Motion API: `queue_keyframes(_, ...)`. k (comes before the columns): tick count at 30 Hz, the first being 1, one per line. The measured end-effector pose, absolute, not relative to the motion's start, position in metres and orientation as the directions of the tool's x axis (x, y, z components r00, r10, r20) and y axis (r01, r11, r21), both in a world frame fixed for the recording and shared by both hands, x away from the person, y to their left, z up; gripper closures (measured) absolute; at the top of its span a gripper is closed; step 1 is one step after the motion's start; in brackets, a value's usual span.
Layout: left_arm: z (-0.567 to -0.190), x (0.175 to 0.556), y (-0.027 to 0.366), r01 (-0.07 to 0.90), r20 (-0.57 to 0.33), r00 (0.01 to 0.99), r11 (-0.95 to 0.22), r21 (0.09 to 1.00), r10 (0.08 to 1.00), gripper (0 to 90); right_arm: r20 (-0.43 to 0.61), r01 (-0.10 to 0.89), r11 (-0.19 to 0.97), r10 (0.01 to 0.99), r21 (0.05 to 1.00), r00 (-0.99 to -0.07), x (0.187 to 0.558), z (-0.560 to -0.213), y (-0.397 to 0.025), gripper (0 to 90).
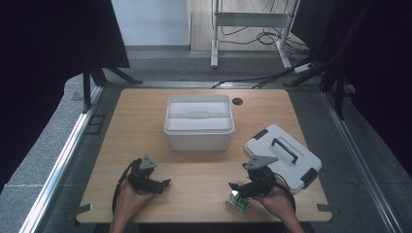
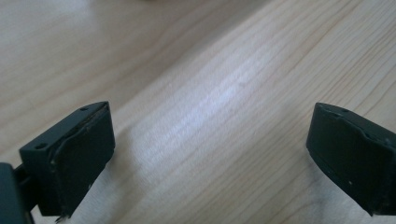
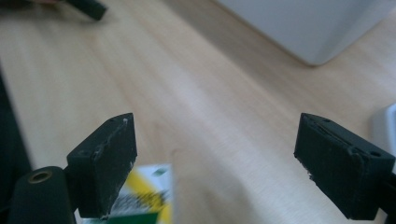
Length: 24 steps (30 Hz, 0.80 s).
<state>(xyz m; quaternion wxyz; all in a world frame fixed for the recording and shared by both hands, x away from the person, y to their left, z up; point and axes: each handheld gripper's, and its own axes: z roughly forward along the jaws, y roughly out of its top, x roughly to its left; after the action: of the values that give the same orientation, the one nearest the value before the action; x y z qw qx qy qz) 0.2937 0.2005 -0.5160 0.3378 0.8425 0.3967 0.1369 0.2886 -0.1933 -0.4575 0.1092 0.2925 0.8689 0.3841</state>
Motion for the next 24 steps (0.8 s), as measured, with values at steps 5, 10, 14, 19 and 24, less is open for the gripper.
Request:
queue_keyframes(5,-0.496,0.300,0.205,0.547,-0.051,0.671,-0.448,0.707,0.740,0.0,0.048,0.442,0.501,0.619,0.744,-0.784,0.305,-0.459,-0.194,8.5)
queue_keyframes(10,-0.479,0.315,0.211,0.543,-0.081,0.689,-0.439,0.716,0.720,0.0,0.054,0.454,0.478,0.642,0.752,-0.765,0.328,-0.460,-0.190,0.6)
queue_keyframes(14,-0.466,0.327,0.212,0.528,-0.080,0.711,-0.456,0.717,0.698,0.0,0.040,0.435,0.474,0.640,0.766,-0.767,0.349,-0.457,-0.186,0.0)
queue_keyframes(19,-0.455,0.347,0.211,0.523,-0.091,0.722,-0.455,0.721,0.686,0.0,0.041,0.418,0.455,0.637,0.787,-0.770,0.367,-0.453,-0.183,0.0)
queue_keyframes(24,-0.450,0.366,0.204,0.502,-0.060,0.744,-0.497,0.708,0.665,0.0,0.048,0.418,0.454,0.631,0.787,-0.775,0.385,-0.453,-0.177,0.0)
